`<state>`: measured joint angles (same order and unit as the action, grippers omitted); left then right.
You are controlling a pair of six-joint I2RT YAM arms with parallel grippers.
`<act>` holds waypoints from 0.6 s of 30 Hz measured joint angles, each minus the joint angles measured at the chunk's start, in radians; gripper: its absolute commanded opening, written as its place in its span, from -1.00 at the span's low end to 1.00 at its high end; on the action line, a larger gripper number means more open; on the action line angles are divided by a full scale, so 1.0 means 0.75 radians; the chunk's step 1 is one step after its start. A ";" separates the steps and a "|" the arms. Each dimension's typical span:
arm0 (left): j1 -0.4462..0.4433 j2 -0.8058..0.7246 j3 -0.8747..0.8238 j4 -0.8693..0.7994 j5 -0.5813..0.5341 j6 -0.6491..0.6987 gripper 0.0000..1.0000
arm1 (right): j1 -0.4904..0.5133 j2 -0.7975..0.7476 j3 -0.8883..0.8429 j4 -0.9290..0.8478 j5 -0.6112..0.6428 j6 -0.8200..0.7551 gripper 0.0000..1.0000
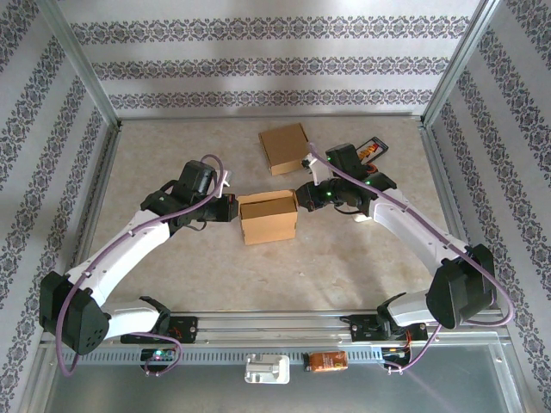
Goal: Fold the paper box
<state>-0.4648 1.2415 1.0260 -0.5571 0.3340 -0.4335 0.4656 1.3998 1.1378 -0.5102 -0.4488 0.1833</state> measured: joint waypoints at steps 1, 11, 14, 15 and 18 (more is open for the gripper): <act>0.000 0.000 -0.004 0.012 -0.001 -0.024 -0.92 | 0.003 0.003 0.000 0.003 0.006 0.023 -0.79; 0.000 -0.001 -0.023 0.057 -0.003 -0.111 -0.94 | 0.005 0.006 0.000 0.019 0.025 0.189 -0.78; 0.000 -0.001 -0.024 0.059 -0.003 -0.112 -0.95 | 0.005 0.005 0.001 0.018 0.025 0.215 -0.78; 0.000 -0.001 -0.024 0.059 -0.003 -0.112 -0.95 | 0.005 0.005 0.001 0.018 0.025 0.220 -0.78; 0.000 -0.001 -0.024 0.059 -0.008 -0.109 -0.98 | 0.005 0.005 0.012 0.005 0.024 0.250 -0.78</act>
<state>-0.4648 1.2407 1.0077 -0.5129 0.3279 -0.5156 0.4694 1.4036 1.1469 -0.5068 -0.4305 0.3706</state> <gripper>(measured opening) 0.041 0.109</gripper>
